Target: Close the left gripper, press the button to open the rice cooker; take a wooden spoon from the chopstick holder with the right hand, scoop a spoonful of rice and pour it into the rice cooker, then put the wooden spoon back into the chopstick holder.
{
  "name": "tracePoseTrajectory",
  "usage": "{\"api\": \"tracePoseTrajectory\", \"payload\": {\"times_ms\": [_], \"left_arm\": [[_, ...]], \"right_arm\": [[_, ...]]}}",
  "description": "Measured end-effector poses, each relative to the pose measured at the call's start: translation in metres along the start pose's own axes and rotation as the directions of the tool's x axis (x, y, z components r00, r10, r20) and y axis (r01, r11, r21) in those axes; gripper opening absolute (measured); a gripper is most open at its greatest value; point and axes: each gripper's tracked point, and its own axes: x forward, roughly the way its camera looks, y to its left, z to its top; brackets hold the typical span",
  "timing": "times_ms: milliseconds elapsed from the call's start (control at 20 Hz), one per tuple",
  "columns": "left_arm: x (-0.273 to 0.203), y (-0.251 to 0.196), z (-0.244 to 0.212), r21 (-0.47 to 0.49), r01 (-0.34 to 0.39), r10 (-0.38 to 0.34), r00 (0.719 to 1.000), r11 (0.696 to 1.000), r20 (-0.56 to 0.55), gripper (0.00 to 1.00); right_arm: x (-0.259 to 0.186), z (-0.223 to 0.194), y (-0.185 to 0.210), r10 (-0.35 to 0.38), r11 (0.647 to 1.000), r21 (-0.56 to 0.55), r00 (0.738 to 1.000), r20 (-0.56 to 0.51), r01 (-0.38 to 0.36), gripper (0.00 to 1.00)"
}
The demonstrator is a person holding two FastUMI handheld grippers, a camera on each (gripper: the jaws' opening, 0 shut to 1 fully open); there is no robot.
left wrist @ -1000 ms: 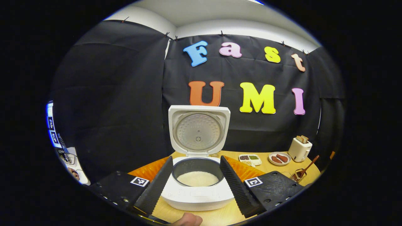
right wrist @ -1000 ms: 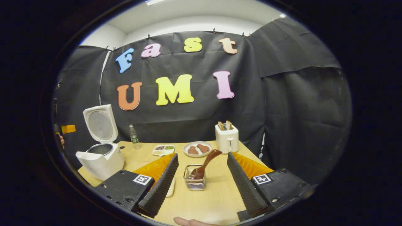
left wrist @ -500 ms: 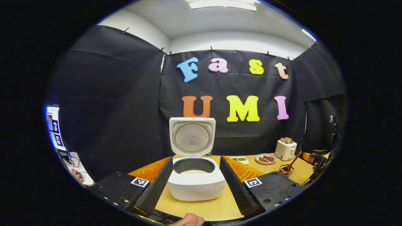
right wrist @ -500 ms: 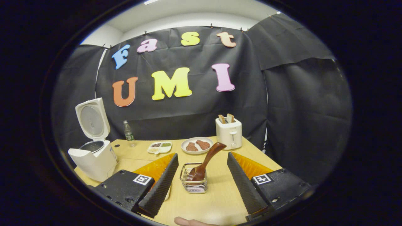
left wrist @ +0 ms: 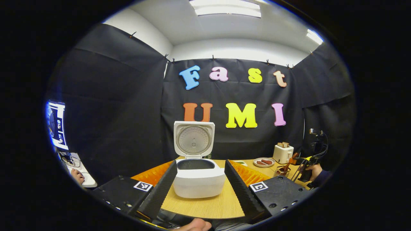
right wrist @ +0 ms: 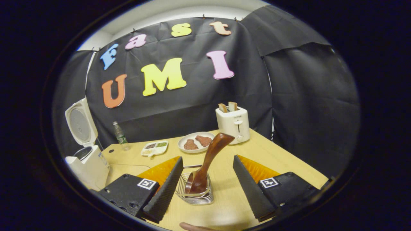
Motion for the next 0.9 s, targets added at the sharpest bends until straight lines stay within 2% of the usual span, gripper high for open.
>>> {"api": "tracePoseTrajectory", "payload": {"times_ms": [150, 200, 250, 300, 350, 450, 500, 550, 600, 700, 750, 850, 900], "left_arm": [[-0.005, 0.001, -0.003, 0.005, 0.005, -0.005, 1.0, 1.0, 0.002, 0.94], [-0.005, 0.001, -0.005, 0.007, 0.004, -0.004, 1.0, 1.0, -0.007, 0.94], [-0.006, 0.0, -0.008, 0.01, 0.006, -0.006, 1.0, 1.0, -0.011, 0.94], [-0.007, -0.001, -0.009, 0.013, 0.011, -0.011, 1.0, 1.0, -0.01, 0.94], [-0.007, -0.003, -0.008, 0.015, 0.015, -0.015, 1.0, 1.0, -0.011, 0.94], [-0.007, -0.001, -0.01, 0.015, 0.017, -0.017, 1.0, 1.0, -0.013, 0.94], [-0.007, 0.001, -0.01, 0.015, 0.016, -0.016, 1.0, 1.0, -0.011, 0.94], [-0.01, 0.003, -0.01, 0.014, 0.015, -0.015, 1.0, 1.0, -0.012, 0.94], [-0.011, 0.005, -0.011, 0.015, 0.008, -0.008, 1.0, 1.0, -0.013, 0.94], [-0.012, 0.011, -0.011, 0.013, -0.016, 0.016, 1.0, 1.0, -0.013, 0.94], [-0.012, 0.009, -0.01, 0.006, -0.013, 0.013, 1.0, 1.0, -0.005, 0.94], [-0.012, 0.007, -0.013, -0.005, -0.005, 0.005, 1.0, 1.0, -0.013, 0.94], [-0.013, 0.009, -0.015, 0.002, -0.011, 0.011, 1.0, 1.0, -0.016, 0.94]], "right_arm": [[0.023, -0.012, -0.003, -0.014, 1.0, 0.003, 0.999, -0.032, 0.014, 0.95], [0.027, -0.013, -0.004, -0.021, 1.0, 0.009, 0.999, -0.024, 0.021, 1.0], [0.032, -0.009, -0.001, -0.011, 1.0, 0.017, 1.0, -0.006, 0.012, 0.95], [0.033, -0.009, 0.0, -0.019, 1.0, 0.017, 1.0, -0.001, 0.019, 1.0], [0.036, -0.008, -0.001, -0.028, 0.999, 0.022, 1.0, 0.006, 0.028, 0.94], [0.039, -0.01, 0.001, -0.03, 0.999, 0.036, 1.0, 0.006, 0.029, 0.97], [0.042, -0.011, 0.005, -0.016, 0.999, 0.046, 1.0, 0.007, 0.015, 0.95], [0.043, -0.012, 0.011, 0.003, 0.998, 0.06, 1.0, 0.0, -0.003, 0.87], [0.045, -0.014, 0.015, 0.022, 0.997, 0.074, 1.0, 0.001, -0.022, 0.88], [0.046, -0.012, 0.021, 0.034, 0.995, 0.098, 0.999, 0.011, -0.035, 0.83], [0.048, -0.013, 0.02, 0.021, 0.995, 0.097, 1.0, 0.011, -0.022, 0.75], [0.05, -0.013, 0.022, 0.017, 0.996, 0.083, 1.0, 0.011, -0.018, 0.46], [0.051, -0.013, 0.022, 0.011, 0.997, 0.074, 1.0, 0.009, -0.011, 0.47]]}}
